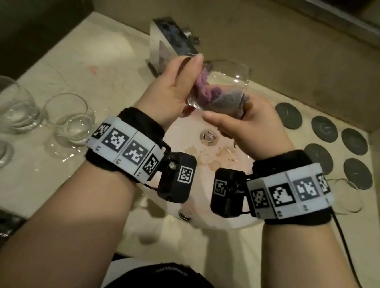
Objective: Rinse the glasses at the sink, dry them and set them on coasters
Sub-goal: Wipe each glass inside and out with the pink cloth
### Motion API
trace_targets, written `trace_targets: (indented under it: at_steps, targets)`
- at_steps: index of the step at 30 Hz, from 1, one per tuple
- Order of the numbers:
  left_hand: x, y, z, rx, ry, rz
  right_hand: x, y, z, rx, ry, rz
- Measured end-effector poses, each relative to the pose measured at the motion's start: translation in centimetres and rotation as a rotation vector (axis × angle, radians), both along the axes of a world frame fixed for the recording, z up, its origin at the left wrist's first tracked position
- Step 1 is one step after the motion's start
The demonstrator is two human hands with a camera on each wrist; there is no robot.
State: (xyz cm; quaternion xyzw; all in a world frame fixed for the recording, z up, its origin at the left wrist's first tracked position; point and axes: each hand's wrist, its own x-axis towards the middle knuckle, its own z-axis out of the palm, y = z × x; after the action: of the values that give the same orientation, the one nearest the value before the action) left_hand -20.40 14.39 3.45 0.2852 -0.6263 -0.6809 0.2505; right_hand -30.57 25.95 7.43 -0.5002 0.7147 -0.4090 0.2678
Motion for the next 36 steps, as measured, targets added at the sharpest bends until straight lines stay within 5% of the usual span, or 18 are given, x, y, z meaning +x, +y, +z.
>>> trace_targets:
  at_steps: [2, 5, 11, 13, 17, 19, 23, 26, 30, 34, 36]
  targets:
    - [0.4, 0.2, 0.6, -0.082, 0.098, 0.034, 0.0, 0.1, 0.9, -0.046, -0.222, 0.006]
    - [0.6, 0.4, 1.1, -0.060, 0.210, -0.020, -0.1, 0.4, 1.2, -0.081, -0.221, 0.005]
    - [0.9, 0.6, 1.0, 0.250, -0.044, -0.098, -0.1, 1.0, 1.3, -0.054, 0.403, 0.059]
    - [0.9, 0.6, 1.1, 0.362, -0.040, -0.122, 0.0, 1.0, 1.3, -0.055, 0.452, 0.067]
    - [1.3, 0.9, 1.8, 0.254, 0.049, -0.045, 0.5, 0.6, 0.8, -0.031, 0.485, 0.032]
    - [1.5, 1.2, 2.2, 0.196, 0.068, 0.005, 0.6, 0.4, 0.9, -0.006, 0.382, 0.048]
    - [1.5, 2.5, 3.6, -0.053, 0.127, 0.084, 0.3, 1.3, 2.2, -0.144, -0.339, 0.110]
    - [1.6, 2.6, 5.4, -0.178, 0.117, 0.048, 0.2, 1.8, 2.7, -0.220, -0.466, 0.098]
    - [2.0, 1.7, 4.9, -0.035, 0.090, -0.064, 0.3, 2.3, 3.0, -0.178, -0.238, 0.037]
    - [1.8, 1.6, 4.4, 0.193, -0.116, -0.132, 0.1, 2.3, 3.2, -0.062, 0.340, 0.149]
    - [1.7, 1.5, 4.3, 0.240, -0.145, -0.091, 0.1, 2.2, 3.5, -0.007, 0.459, 0.199]
